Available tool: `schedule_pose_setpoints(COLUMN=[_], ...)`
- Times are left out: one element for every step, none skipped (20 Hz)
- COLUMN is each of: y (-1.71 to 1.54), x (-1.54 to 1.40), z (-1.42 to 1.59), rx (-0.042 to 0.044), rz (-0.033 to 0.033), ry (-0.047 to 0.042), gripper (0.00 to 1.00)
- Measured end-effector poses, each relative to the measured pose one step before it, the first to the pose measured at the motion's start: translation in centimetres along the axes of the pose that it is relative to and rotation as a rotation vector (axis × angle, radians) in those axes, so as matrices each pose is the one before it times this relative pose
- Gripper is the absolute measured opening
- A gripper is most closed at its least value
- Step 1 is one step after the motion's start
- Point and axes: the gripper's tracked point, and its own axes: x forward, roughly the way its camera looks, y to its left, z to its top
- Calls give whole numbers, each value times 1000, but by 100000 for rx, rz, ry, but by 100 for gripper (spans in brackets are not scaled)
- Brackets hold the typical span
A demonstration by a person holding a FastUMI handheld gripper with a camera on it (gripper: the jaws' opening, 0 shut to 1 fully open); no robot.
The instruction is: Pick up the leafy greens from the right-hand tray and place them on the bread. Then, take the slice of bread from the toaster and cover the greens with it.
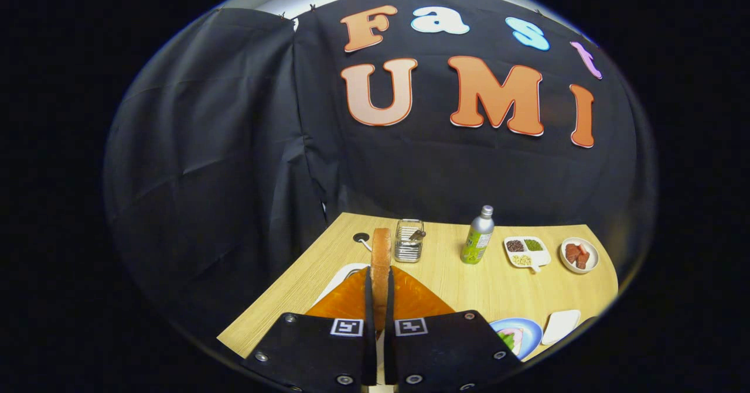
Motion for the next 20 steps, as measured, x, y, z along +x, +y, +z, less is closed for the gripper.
schedule_pose_setpoints(y=[-495, -619, -695, -901, -901, -911, -956, -965, -944, -881, -967, -912, -777, -748, -627, -613, -549, -517, -523, -523], x=[-390, -339, -433, -350, -308, -373, -316, -309, -364, -316, -300, -234, -244, -194, -157, -70, -210, -51, 4, 15], z=[98, 161, -4, -49, -217, -134, -309, -390, -376, -376, -454, -447, -514, -529, -648, -679, -630, -666, -695, -791], rx=[565, 544, 317, 300, 223, 247, 479, 665, 846, 703, 555, 355, 388, 469, 522, 515, 649, 611, 654, 569], rz=[-374, -628, -1185, -1199, -1494, -1287, -1480, -1351, -1332, -1134, -1317, -1190, -1211, -801, -901, -544, -541, -416, -573, -684], ry=[-546, -361, -90, -57, -214, 276, 189, 606, 601, 589, 408, 682, 650, 729, 772, 984, 866, 1023, 1312, 1522], gripper=[5, 5, 6, 5, 5, 5, 5, 5, 6, 5, 5, 5, 5, 5, 5, 5, 5, 5, 5, 5])
